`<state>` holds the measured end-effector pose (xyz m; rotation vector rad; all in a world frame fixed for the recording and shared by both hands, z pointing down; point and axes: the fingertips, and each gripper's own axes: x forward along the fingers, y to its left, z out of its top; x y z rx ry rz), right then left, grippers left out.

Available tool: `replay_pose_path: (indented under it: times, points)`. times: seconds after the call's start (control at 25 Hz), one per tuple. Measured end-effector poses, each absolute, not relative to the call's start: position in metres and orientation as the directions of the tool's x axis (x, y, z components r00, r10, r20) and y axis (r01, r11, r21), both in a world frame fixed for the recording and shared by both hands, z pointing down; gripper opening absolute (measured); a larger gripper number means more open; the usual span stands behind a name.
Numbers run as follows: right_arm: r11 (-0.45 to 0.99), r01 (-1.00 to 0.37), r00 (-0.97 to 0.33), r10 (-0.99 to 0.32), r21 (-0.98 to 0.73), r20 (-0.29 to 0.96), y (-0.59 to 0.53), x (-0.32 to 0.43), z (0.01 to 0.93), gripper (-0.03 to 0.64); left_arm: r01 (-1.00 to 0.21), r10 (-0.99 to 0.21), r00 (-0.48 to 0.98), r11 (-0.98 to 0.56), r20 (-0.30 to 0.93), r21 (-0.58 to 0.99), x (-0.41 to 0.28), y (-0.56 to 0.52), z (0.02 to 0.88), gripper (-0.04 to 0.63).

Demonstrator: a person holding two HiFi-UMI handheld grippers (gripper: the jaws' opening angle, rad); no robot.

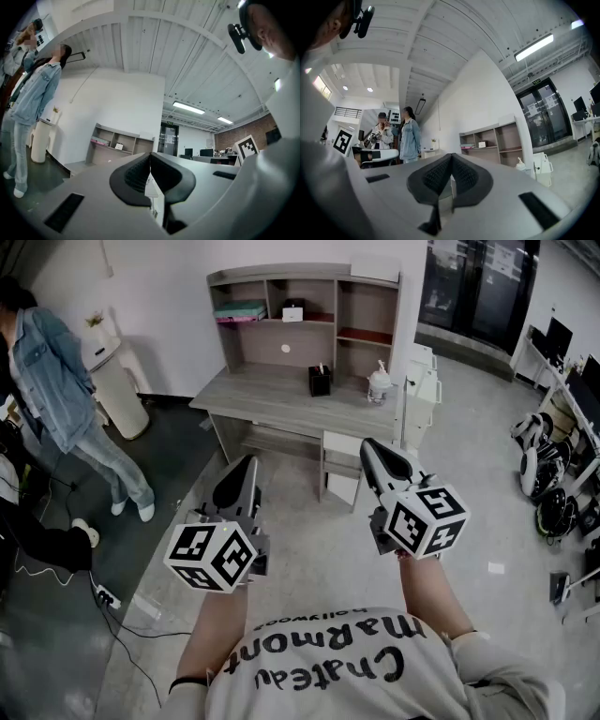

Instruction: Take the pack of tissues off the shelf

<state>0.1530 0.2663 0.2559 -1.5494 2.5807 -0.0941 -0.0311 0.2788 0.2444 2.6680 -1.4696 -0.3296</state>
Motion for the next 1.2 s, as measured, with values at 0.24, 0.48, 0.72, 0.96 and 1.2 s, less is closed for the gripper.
replay_pose_path:
  times: [0.24,0.48,0.72,0.96,1.2]
  points:
    - [0.487,-0.868,-0.486,-0.873,-0.100,-0.033,0.253,0.159,0.269,0.006,-0.832,-0.851,0.511,-0.526,-0.126,0.177,-0.024,0.271,0.258,0.017]
    - [0.507,-0.858,-0.508,-0.861,-0.086,-0.008,0.230,0.179,0.276,0.007,-0.839,-0.864,0.488,-0.503,-0.122,0.206,-0.002,0.253,0.269,0.017]
    - [0.560,-0.817,-0.566,-0.824,-0.141,0.008,0.207,0.204,0.304,0.008,-0.842,-0.877,0.469,-0.481,-0.107,0.245,0.032,0.245,0.299,0.017]
    - [0.595,-0.764,-0.621,-0.783,-0.250,0.037,0.184,0.204,0.340,0.008,-0.877,-0.903,0.425,-0.429,-0.066,0.218,0.031,0.243,0.309,0.017]
    - [0.600,-0.774,-0.626,-0.773,-0.203,0.102,0.150,0.195,0.361,0.008,-0.874,-0.908,0.409,-0.417,-0.084,0.250,0.023,0.195,0.309,0.017]
